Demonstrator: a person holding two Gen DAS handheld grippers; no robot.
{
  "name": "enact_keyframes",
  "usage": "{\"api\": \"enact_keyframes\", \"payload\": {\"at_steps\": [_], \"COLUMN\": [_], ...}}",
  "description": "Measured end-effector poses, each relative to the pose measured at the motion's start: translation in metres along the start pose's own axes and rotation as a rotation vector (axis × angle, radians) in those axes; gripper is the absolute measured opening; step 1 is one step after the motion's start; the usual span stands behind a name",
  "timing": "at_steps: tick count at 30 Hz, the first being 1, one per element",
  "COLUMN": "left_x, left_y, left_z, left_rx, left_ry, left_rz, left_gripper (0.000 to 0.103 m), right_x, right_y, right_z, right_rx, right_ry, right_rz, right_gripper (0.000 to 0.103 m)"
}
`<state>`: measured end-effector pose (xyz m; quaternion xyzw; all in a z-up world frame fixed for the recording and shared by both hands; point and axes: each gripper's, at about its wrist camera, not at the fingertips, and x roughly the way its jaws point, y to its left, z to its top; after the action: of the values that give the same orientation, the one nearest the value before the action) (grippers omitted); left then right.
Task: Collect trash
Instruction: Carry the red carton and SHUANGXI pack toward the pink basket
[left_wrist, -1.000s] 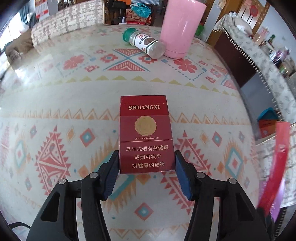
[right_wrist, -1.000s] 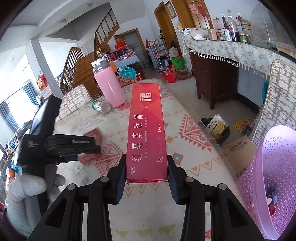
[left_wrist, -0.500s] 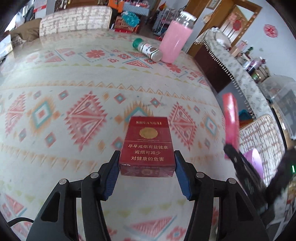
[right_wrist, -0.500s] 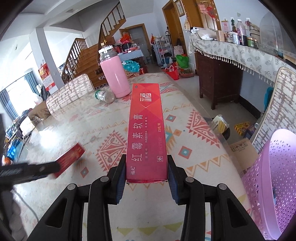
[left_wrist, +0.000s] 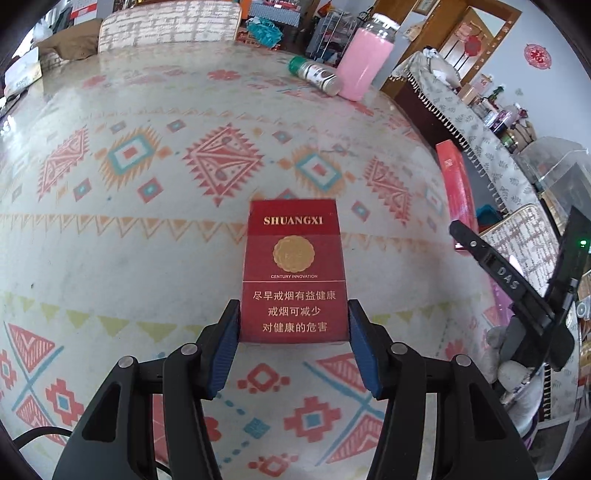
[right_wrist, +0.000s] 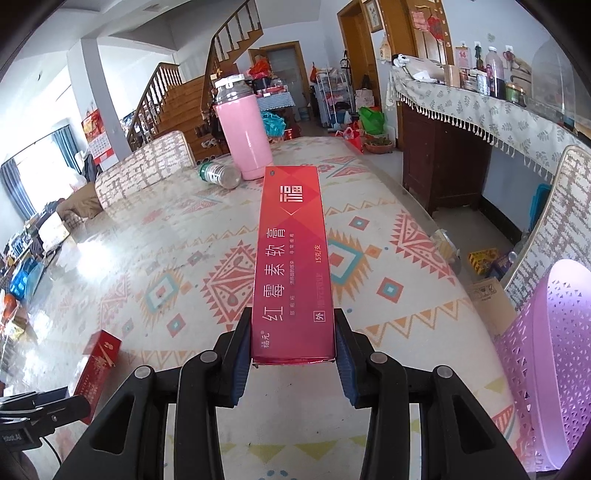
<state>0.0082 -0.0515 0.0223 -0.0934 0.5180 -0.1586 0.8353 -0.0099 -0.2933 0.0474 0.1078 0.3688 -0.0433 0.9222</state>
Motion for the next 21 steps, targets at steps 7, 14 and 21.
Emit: {"api": "enact_keyframes", "payload": {"at_steps": [7, 14, 21], "left_x": [0.009, 0.017, 0.001], "left_y": [-0.007, -0.021, -0.016], "left_z": [0.008, 0.006, -0.004], "left_rx": [0.036, 0.08, 0.062], "left_ry": [-0.021, -0.058, -0.089], "left_rz": [0.044, 0.124, 0.115], "left_gripper": [0.06, 0.071, 0.056], "right_x": [0.001, 0.001, 0.001], "right_y": [0.001, 0.0, -0.001], "right_z": [-0.001, 0.001, 0.001], "right_rx": [-0.001, -0.006, -0.005], "right_ry": [0.003, 0.007, 0.004], "right_rz": [0.001, 0.005, 0.002], "right_gripper": [0.043, 0.043, 0.043]}}
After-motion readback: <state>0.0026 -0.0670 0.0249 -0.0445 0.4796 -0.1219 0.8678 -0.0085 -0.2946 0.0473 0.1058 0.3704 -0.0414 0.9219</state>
